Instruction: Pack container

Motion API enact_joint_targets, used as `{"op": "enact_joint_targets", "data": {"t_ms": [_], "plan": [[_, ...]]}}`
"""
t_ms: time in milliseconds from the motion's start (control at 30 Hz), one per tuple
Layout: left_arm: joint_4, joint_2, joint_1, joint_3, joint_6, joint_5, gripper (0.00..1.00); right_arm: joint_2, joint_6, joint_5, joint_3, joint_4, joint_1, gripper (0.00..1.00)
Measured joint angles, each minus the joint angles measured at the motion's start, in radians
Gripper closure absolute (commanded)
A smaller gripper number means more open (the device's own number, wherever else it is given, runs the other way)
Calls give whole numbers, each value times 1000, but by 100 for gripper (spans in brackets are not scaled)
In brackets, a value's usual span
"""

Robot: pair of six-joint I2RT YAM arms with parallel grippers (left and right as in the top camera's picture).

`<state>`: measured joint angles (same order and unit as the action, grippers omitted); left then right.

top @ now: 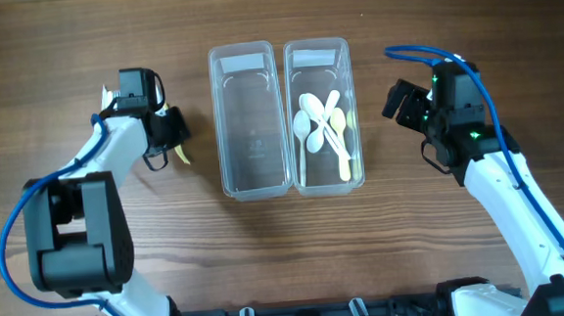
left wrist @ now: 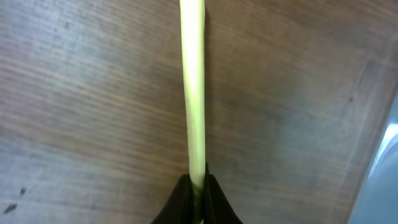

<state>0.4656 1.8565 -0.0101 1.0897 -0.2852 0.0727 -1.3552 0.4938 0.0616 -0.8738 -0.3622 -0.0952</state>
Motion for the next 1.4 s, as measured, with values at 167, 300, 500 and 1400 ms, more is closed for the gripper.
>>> {"op": "enact_joint_targets", "data": {"t_ms": [167, 300, 500, 1400], "plan": [[15, -48, 0, 8, 0, 0, 96, 0, 0, 0, 0, 0, 0, 0], [16, -95, 0, 16, 0, 0, 96, 0, 0, 0, 0, 0, 0, 0], [56, -184, 16, 41, 0, 1, 96, 0, 0, 0, 0, 0, 0, 0], [114, -295, 402, 98, 40, 15, 41, 0, 0, 0, 0, 0, 0, 0]]}}
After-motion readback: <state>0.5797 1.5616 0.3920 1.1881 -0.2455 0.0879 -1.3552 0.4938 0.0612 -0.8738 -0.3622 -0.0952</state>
